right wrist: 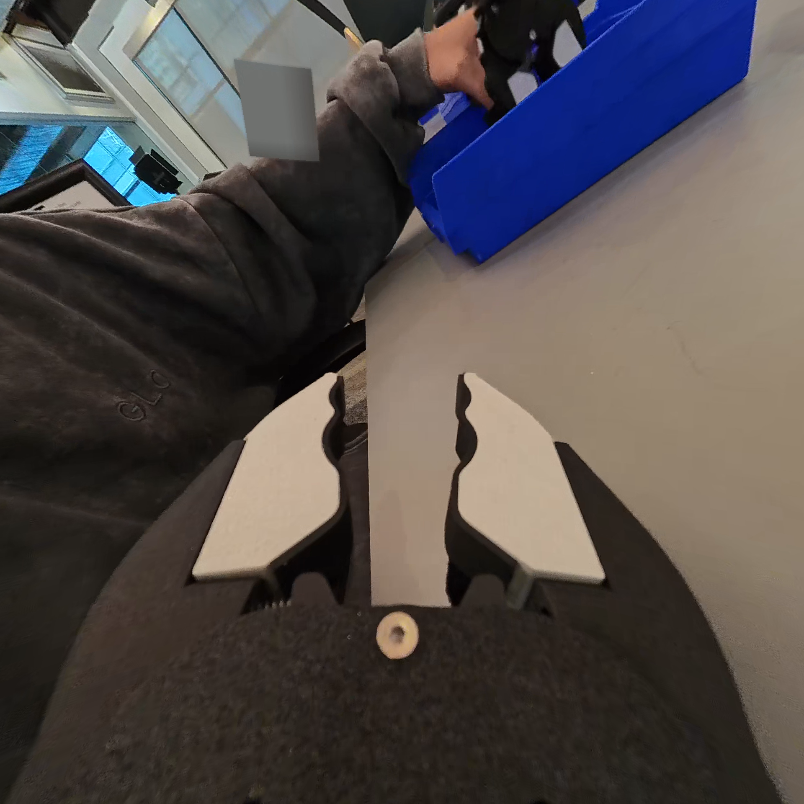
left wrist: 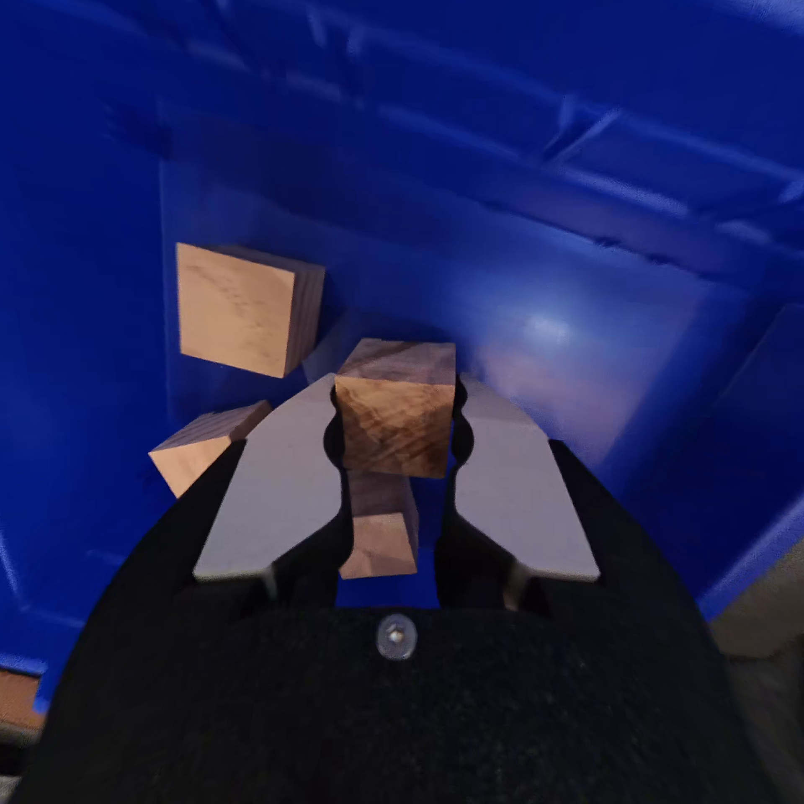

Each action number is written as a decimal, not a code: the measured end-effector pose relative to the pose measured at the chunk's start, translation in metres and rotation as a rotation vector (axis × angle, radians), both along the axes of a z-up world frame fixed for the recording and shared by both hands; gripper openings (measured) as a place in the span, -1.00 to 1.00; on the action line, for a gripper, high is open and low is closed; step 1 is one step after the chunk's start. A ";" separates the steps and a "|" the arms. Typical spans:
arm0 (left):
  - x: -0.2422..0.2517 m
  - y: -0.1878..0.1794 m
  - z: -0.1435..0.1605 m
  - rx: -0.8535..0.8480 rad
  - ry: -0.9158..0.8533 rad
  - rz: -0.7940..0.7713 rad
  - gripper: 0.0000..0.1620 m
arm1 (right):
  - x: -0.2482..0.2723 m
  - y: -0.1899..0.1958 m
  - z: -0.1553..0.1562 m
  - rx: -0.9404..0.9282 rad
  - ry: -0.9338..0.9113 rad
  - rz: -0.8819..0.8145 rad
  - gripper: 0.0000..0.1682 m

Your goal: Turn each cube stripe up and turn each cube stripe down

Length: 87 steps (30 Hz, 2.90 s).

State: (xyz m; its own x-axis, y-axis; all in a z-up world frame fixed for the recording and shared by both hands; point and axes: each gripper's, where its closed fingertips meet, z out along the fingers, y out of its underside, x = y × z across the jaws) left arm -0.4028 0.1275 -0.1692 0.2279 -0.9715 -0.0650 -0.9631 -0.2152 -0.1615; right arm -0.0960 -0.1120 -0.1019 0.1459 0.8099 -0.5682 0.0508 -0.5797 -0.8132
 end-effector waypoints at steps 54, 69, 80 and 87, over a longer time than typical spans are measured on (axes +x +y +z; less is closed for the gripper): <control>0.231 -0.159 0.106 -0.281 -1.441 0.546 -0.03 | -0.012 0.103 0.051 -0.170 0.061 -0.272 -0.46; 0.250 -0.224 0.075 -0.114 -1.144 0.230 -0.16 | 0.268 0.125 0.012 -0.147 -0.873 -0.775 -0.45; 0.249 -0.227 0.077 -0.206 -1.164 0.244 -0.16 | 0.261 0.122 -0.070 -0.308 -1.059 -0.627 -0.45; 0.254 -0.235 0.071 -0.218 -1.123 0.213 -0.15 | 0.276 0.113 -0.063 -0.314 -1.085 -0.652 -0.14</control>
